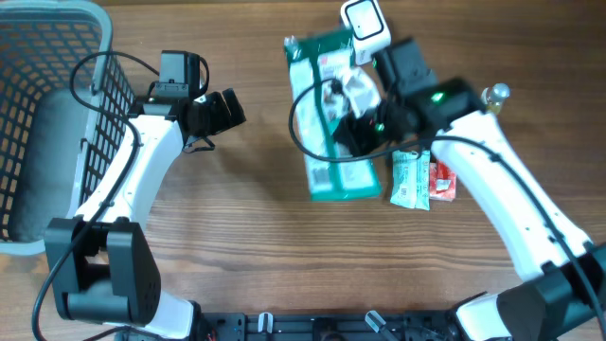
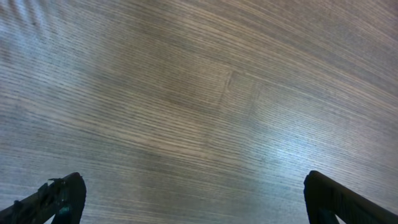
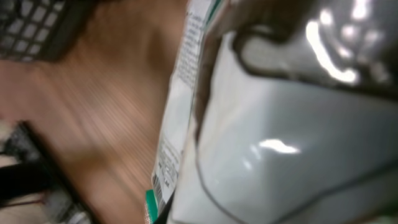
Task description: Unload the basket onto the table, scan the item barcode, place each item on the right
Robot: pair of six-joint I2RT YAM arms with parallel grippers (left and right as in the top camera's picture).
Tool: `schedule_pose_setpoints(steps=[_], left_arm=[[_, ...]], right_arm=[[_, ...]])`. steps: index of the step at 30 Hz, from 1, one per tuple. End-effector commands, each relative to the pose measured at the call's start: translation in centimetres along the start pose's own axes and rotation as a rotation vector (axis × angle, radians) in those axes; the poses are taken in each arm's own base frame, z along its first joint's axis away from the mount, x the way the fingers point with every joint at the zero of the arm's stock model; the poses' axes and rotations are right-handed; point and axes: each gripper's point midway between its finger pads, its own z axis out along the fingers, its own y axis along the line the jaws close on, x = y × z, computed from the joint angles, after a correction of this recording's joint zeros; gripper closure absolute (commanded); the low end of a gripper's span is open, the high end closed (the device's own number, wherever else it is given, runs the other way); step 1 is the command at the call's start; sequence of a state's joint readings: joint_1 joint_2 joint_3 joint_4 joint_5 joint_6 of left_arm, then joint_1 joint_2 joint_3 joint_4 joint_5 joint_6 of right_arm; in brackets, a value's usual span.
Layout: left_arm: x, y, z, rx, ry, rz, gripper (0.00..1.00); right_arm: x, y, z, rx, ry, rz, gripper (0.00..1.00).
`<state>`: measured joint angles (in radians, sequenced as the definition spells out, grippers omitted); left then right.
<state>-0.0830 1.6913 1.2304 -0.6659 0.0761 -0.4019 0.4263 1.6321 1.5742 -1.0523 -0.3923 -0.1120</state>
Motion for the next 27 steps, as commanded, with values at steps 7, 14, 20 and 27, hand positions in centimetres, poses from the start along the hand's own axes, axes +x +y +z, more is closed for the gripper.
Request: schedule_pose_setpoints(steps=[7, 14, 20, 27], left_arm=[[-0.2, 0.0, 0.0, 0.0, -0.006, 0.005, 0.0], [-0.2, 0.0, 0.0, 0.0, -0.006, 0.005, 0.0], [-0.3, 0.0, 0.0, -0.001, -0.006, 0.005, 0.0], [-0.3, 0.0, 0.0, -0.001, -0.006, 0.005, 0.0]], right_arm=[[-7.4, -5.5, -9.4, 0.542, -0.111, -0.511, 0.96], [-8.2, -10.4, -4.7, 0.668, 0.068, -0.669, 0.96], [-11.2, -14.7, -0.6, 0.817, 0.126, -0.801, 0.96], [-14.2, -18.8, 2.6, 1.003, 0.209, -0.98, 0.96]])
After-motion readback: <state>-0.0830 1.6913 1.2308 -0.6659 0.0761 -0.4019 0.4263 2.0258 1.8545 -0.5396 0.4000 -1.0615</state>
